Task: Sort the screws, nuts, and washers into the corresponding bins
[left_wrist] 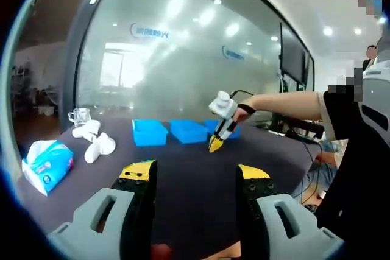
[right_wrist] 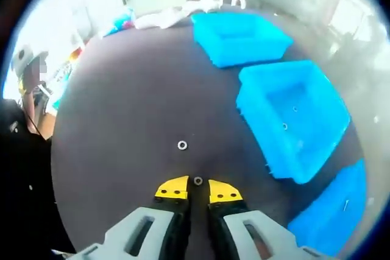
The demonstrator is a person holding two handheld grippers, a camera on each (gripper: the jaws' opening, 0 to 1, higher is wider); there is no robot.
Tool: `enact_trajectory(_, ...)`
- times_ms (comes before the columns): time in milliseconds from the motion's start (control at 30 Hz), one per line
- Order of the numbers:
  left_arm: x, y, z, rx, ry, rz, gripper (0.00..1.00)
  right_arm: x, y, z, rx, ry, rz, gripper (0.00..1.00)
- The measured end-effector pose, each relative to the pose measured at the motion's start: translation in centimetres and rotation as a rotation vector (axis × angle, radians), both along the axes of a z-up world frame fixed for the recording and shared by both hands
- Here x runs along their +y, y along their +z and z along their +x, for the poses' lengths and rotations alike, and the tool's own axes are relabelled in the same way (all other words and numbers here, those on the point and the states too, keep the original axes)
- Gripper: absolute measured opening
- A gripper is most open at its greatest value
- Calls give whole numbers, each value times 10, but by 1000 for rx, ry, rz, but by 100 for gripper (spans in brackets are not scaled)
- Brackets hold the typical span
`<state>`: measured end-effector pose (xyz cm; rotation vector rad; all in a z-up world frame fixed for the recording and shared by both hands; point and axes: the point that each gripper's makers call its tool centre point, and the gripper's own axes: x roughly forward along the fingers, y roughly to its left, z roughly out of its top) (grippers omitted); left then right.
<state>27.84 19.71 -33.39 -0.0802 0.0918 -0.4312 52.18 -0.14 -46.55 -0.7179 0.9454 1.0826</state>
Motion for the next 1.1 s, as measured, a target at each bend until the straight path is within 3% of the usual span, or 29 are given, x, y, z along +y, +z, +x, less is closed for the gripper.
enact_trajectory(533, 1, 6, -1, -14, 3, -2, 51, -1, 8, -13, -28, 14, 25, 1)
enact_trajectory(900, -2, 12, 1, -27, -8, -1, 51, -14, 37, -40, -101, -24, 185, 1)
enact_trajectory(1100, -7, 16, 3, -34, -19, -4, 51, -30, 67, -54, -194, -91, 328, 1)
